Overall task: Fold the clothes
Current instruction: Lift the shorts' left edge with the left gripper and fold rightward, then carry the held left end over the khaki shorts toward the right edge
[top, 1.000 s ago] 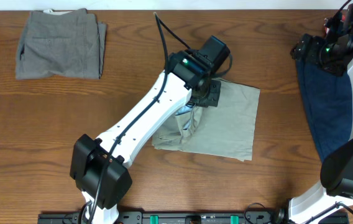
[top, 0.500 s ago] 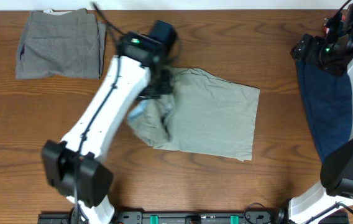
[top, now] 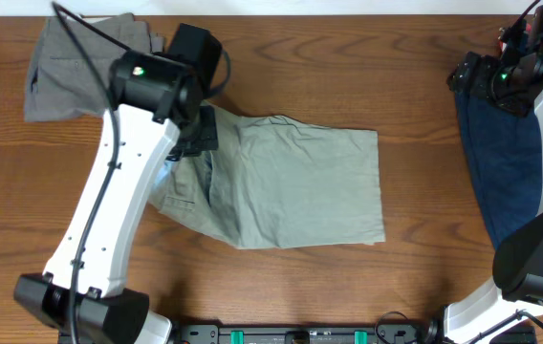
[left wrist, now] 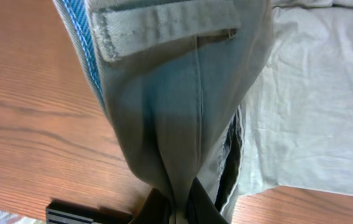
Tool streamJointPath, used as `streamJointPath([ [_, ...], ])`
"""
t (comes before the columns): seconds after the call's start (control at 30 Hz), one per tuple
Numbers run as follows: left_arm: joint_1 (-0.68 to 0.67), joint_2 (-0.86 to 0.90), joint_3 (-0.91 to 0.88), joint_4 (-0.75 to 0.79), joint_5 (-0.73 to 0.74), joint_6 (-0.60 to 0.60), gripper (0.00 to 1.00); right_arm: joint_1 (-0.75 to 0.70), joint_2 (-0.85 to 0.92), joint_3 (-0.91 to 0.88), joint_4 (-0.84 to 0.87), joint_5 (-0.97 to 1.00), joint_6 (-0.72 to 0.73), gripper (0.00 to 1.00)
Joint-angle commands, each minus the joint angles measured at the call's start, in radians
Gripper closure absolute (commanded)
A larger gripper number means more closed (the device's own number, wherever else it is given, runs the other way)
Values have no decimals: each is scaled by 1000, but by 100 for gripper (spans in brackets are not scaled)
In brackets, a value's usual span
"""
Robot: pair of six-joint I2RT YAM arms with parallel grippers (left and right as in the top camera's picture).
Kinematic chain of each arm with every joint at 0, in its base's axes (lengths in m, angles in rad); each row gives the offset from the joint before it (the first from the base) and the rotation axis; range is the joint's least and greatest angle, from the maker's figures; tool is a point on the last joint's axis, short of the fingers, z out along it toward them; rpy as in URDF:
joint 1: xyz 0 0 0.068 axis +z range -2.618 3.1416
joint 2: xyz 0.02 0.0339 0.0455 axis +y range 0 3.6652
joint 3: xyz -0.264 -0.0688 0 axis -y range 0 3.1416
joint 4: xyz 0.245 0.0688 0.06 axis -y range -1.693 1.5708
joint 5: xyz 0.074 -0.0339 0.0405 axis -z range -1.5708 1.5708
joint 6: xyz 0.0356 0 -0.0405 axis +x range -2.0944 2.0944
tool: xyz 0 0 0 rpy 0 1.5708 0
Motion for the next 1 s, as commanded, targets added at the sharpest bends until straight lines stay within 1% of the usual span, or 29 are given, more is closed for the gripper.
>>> streamJointPath([
  [0.0,5,-28,44,-10,-38,47,94,1,3,17,0,3,10,1],
  [0.1,5,-28,48,-15,-25,56,94,1,3,17,0,3,10,1],
  [0.33,-18,-27,47,1,106,56,94,1,3,17,0,3,10,1],
  [0.47,-55,-27,34,94,200,53,94,1,3,17,1,3,10,1],
  [0.67,-109,-24,-28,225,278,49,94,1,3,17,0,3,10,1],
  [0.77,-129,-24,-64,270,288,33,94,1,3,17,0,3,10,1],
  [0.97,-162,-24,-161,378,289,-45,94,1,3,17,1,3,10,1],
])
